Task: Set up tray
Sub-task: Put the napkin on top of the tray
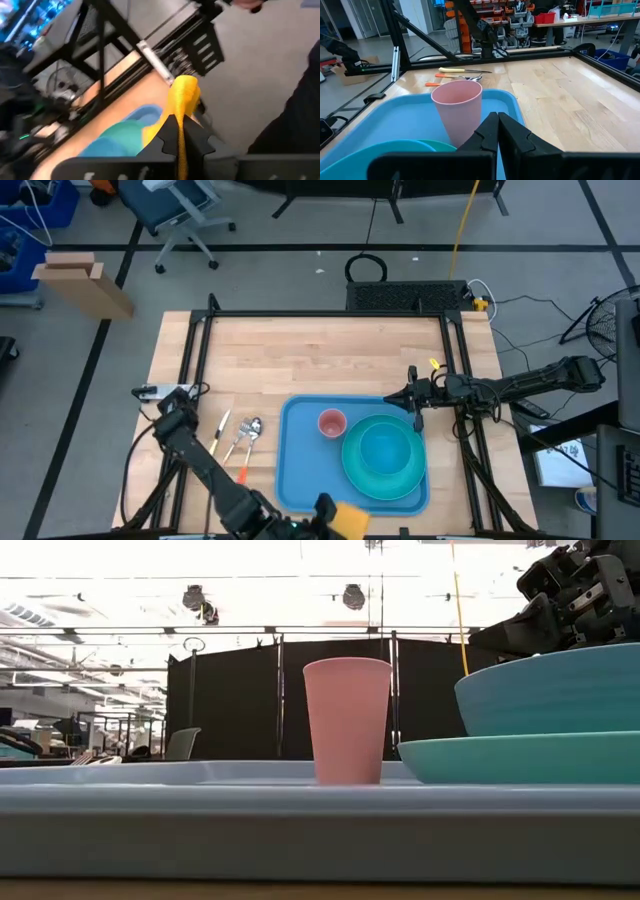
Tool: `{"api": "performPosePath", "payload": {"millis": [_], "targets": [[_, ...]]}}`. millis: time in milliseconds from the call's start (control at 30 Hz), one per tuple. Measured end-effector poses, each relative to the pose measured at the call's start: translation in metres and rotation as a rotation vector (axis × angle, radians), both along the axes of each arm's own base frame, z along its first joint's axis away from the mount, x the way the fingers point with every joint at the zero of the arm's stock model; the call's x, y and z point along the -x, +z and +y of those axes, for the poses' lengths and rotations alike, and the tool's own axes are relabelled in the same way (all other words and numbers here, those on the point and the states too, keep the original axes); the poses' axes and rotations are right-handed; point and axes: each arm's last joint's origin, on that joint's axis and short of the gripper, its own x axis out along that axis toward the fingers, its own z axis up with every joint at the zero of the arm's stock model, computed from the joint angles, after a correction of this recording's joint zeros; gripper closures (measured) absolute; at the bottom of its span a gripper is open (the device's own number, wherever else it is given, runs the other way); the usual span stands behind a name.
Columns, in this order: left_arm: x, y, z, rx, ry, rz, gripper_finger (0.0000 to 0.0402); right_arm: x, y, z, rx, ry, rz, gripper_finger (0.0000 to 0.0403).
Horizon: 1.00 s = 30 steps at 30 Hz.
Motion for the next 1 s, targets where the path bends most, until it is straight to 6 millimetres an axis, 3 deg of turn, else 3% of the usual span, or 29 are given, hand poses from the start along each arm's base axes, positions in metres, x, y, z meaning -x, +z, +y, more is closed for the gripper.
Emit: {"api": "performPosePath", "payload": {"millis": [167,367,567,700,833,1000], "targets": [[-0.006,-0.044,-0.005,0.005,-0.044,-0.111,0.0399,0.000,0.000,0.000,0.000,0.000,0.000,0.0403],[0.014,-0.067,0.024,0.133,-0.040,-0.299,0.0399,0.000,0.000,0.000,0.002,0.000,-0.006,0.0403],[0.068,-0.097,0.075,0.268,0.017,-0.448,0.0399,0.000,0.002,0.000,0.024,0.003,-0.019,0.0403],[0.090,-0.141,0.118,0.355,0.082,-0.486,0.0399,0.000,0.002,0.000,0.025,0.003,-0.028,0.0403],[0.097,-0.162,0.154,0.485,0.115,-0.532,0.0399,-0.001,0.004,0.000,0.031,0.003,-0.042,0.0403],[0.105,-0.188,0.170,0.512,0.110,-0.554,0.0399,-0.001,0.004,0.000,0.048,0.003,-0.046,0.0403]]}}
